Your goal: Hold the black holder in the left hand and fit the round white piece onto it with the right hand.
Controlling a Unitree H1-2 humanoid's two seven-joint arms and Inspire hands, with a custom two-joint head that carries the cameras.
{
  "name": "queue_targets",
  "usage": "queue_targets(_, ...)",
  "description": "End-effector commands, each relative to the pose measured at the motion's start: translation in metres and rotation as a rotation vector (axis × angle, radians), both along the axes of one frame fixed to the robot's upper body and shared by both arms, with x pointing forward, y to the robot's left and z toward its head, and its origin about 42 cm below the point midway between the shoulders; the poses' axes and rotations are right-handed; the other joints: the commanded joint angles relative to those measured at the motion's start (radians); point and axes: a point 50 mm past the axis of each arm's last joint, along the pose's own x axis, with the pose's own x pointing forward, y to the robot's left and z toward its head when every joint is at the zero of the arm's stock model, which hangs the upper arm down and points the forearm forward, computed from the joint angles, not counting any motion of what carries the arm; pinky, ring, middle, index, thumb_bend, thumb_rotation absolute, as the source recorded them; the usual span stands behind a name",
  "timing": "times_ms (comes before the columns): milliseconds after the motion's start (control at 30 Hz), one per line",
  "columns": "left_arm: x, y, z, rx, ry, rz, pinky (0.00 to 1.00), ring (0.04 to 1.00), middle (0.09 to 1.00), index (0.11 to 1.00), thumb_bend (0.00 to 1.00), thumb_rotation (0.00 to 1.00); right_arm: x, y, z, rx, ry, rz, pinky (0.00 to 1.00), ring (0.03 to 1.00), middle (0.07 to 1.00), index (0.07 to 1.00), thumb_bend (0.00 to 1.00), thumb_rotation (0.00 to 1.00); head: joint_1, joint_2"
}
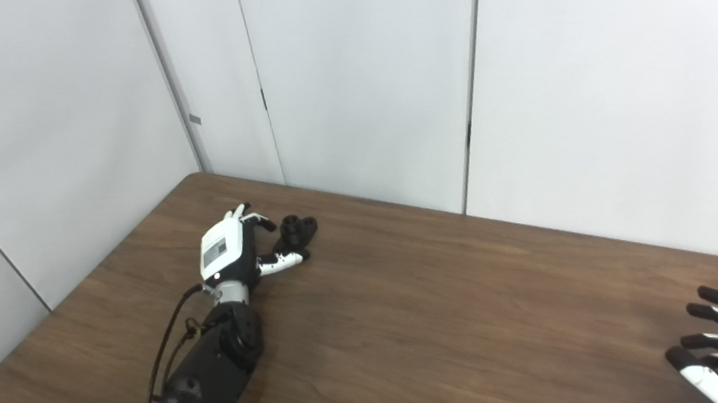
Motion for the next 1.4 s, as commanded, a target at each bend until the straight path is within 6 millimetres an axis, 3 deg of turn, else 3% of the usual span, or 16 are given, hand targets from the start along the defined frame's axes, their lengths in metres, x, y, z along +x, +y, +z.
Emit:
queue_targets(0, 0.008, 0.006, 0.014, 0.027, -0.056, -0.002, 0.87, 0.962, 0.938, 0.627, 0.95, 0.37, 0.003, -0.004, 0.023, -0.015, -0.084, 0.011, 0.49, 0.622, 0.781, 0.835, 0.61, 0.51, -0.001, 0.002)
queue_targets(167, 0.01, 0.006, 0.011, 0.027, -0.044, 0.007, 0.86, 0.957, 0.931, 0.617, 0.95, 0.34, 0.001, -0.007, 0.024, -0.012, -0.085, 0.01, 0.49, 0.618, 0.782, 0.834, 0.61, 0.51, -0.002, 0.005)
queue_targets(500, 0.013, 0.004, -0.002, -0.075, -0.02, -0.024, 0.85, 0.923, 0.875, 0.58, 0.85, 0.3, -0.004, -0.013, 0.025, -0.028, -0.08, 0.013, 0.49, 0.621, 0.778, 0.824, 0.64, 0.55, -0.012, 0.019)
queue_targets(533, 0.013, 0.003, -0.003, -0.085, -0.022, -0.034, 0.88, 0.924, 0.866, 0.535, 0.69, 0.2, -0.004, -0.014, 0.025, -0.029, -0.079, 0.014, 0.5, 0.622, 0.777, 0.823, 0.65, 0.55, -0.012, 0.02)
queue_targets(567, 0.014, 0.002, -0.005, -0.087, -0.019, -0.044, 0.88, 0.916, 0.85, 0.506, 0.59, 0.13, -0.005, -0.014, 0.025, -0.028, -0.079, 0.014, 0.5, 0.622, 0.776, 0.822, 0.65, 0.55, -0.013, 0.022)
queue_targets(667, 0.014, -0.002, -0.008, -0.075, 0.0, -0.074, 0.86, 0.887, 0.82, 0.485, 0.53, 0.09, -0.006, -0.016, 0.025, -0.034, -0.076, 0.011, 0.5, 0.623, 0.78, 0.82, 0.6, 0.51, -0.013, 0.023)
queue_targets(800, 0.013, -0.007, -0.011, -0.128, 0.0, -0.109, 0.91, 0.889, 0.814, 0.48, 0.52, 0.08, -0.007, -0.017, 0.025, -0.036, -0.073, 0.008, 0.5, 0.626, 0.784, 0.824, 0.6, 0.52, -0.012, 0.027)
queue_targets(1367, 0.006, -0.012, -0.012, -0.147, -0.022, -0.217, 0.9, 0.886, 0.822, 0.48, 0.52, 0.07, -0.008, -0.015, 0.024, -0.035, -0.078, 0.012, 0.51, 0.635, 0.782, 0.829, 0.58, 0.54, -0.05, 0.032)
